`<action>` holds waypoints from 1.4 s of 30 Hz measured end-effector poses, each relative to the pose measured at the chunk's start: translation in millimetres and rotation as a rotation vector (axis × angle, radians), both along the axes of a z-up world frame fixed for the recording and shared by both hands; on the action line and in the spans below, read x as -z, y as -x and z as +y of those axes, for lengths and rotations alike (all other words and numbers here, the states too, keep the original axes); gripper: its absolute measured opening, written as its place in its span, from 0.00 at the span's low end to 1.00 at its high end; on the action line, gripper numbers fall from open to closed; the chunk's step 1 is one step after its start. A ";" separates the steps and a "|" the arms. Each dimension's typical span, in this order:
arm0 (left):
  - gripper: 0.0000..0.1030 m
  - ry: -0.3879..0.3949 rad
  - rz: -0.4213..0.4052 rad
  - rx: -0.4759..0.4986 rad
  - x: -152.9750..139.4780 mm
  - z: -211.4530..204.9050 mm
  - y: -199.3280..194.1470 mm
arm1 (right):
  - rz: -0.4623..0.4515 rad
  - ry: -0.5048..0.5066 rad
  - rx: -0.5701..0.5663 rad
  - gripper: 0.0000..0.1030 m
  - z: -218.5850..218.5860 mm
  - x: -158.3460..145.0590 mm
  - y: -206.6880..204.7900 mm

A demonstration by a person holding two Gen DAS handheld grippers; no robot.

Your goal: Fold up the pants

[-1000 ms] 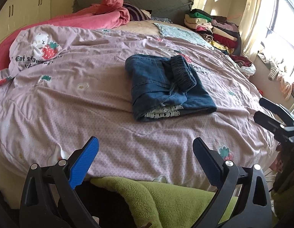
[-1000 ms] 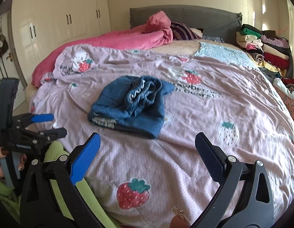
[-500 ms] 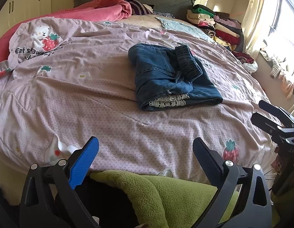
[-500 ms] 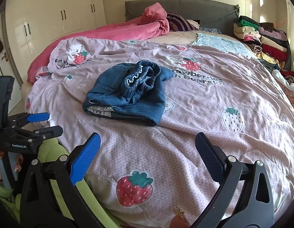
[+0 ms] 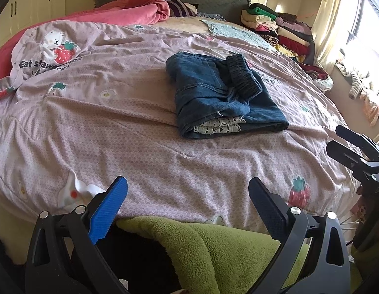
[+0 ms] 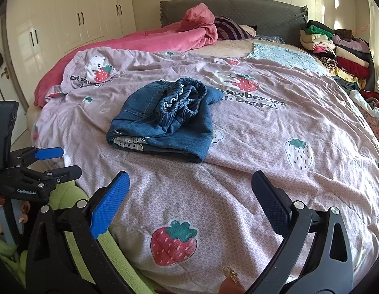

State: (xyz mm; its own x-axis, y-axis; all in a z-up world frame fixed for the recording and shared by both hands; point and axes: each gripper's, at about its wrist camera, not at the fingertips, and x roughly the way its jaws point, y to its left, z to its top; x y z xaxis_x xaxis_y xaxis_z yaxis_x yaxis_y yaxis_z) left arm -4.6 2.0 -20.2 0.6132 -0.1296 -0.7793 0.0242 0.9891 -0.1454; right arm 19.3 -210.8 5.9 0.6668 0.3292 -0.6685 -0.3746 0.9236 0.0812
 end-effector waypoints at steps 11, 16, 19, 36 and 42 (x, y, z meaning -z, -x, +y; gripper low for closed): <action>0.96 0.007 -0.001 0.010 -0.4 -2.2 0.9 | -0.001 0.000 0.000 0.91 0.7 -0.8 -0.7; 0.96 0.000 -0.001 0.010 -1.5 -3.9 1.7 | -0.002 -0.001 0.000 0.91 0.9 -1.3 -0.4; 0.96 0.002 -0.001 0.008 -2.1 -3.8 1.9 | -0.002 0.000 0.001 0.91 1.2 -1.4 -0.3; 0.96 -0.005 0.003 -0.003 -2.7 0.5 0.7 | 0.000 0.001 0.000 0.91 1.0 -1.4 -0.3; 0.96 -0.004 0.001 -0.002 -3.1 0.8 1.2 | 0.001 0.001 0.001 0.91 1.0 -1.9 0.2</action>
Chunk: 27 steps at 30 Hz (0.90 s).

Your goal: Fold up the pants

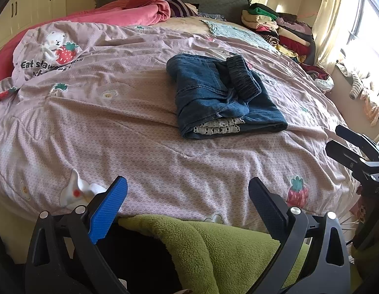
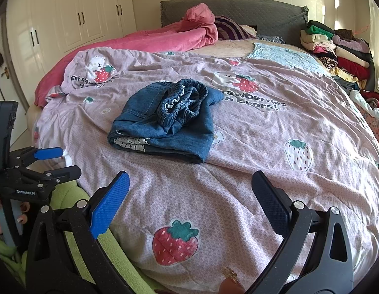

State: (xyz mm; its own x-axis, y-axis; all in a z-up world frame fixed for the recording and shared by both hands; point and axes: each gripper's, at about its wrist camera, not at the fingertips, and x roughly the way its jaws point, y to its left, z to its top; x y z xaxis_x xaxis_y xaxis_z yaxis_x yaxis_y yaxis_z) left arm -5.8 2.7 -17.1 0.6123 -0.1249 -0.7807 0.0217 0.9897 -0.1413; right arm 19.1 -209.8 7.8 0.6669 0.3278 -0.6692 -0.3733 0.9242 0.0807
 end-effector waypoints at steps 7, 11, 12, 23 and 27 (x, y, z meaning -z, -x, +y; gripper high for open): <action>0.96 -0.011 0.006 -0.014 -0.5 1.2 0.4 | -0.001 0.001 -0.001 0.91 -0.1 0.2 -0.1; 0.96 -0.013 0.007 -0.017 -0.4 0.6 0.5 | -0.001 0.001 -0.002 0.91 -0.5 0.1 -0.4; 0.96 -0.014 0.007 -0.018 -0.6 1.0 0.6 | 0.000 0.001 -0.001 0.91 -1.0 -0.1 -0.4; 0.96 -0.022 0.016 -0.027 1.6 2.0 -0.7 | 0.003 0.002 0.019 0.91 -4.6 0.0 -0.6; 0.96 -0.026 0.017 -0.035 1.4 2.3 -0.8 | 0.009 0.001 0.030 0.91 -7.2 1.7 -1.3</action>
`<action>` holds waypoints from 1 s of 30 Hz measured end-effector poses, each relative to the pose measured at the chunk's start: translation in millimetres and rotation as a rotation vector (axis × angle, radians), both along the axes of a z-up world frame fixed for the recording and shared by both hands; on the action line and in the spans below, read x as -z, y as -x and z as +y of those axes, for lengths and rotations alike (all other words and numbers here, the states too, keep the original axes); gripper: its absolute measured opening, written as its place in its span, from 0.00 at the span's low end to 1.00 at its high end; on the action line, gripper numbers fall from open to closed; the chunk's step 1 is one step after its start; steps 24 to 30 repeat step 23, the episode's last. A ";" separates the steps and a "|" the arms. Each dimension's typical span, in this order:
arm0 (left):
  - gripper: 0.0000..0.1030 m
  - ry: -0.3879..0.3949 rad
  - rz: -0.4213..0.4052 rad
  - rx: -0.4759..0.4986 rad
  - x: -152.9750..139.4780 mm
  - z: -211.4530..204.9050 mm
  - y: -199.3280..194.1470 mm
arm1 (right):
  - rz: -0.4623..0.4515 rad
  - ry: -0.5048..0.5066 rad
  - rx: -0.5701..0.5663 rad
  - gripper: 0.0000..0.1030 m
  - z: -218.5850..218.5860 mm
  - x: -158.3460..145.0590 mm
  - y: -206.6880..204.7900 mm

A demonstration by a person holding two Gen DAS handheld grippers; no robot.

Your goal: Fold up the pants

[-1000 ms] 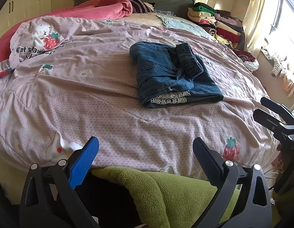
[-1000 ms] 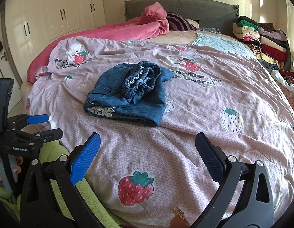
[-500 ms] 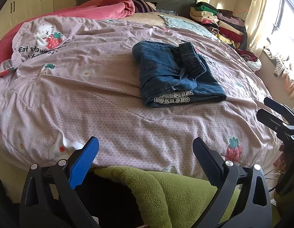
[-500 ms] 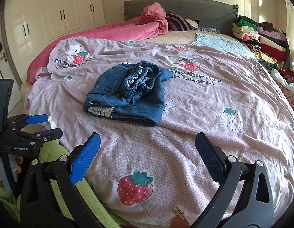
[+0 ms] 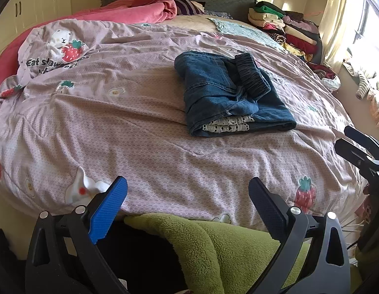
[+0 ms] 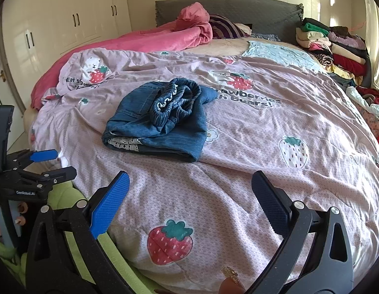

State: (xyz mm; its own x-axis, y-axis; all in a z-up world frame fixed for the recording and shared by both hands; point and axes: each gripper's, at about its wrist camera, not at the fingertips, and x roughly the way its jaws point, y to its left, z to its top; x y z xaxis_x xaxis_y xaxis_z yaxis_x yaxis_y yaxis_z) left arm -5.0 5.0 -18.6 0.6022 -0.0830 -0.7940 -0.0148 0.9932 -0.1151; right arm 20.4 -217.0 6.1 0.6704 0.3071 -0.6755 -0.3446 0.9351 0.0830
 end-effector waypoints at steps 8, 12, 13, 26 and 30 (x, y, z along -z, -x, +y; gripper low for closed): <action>0.96 -0.021 0.001 -0.026 0.7 2.8 -1.9 | 0.020 0.006 0.036 0.91 -5.5 4.2 -6.4; 0.96 0.013 0.007 -0.088 4.9 26.9 -6.8 | 0.039 0.012 0.086 0.91 -20.2 9.1 -13.5; 0.96 0.022 0.010 -0.102 6.2 35.8 -9.6 | 0.043 0.014 0.101 0.91 -26.2 10.8 -15.7; 0.96 -0.082 0.104 -0.353 31.6 173.1 -104.1 | 0.060 0.071 0.414 0.91 -162.6 27.3 -77.9; 0.96 -0.082 0.104 -0.353 31.6 173.1 -104.1 | 0.060 0.071 0.414 0.91 -162.6 27.3 -77.9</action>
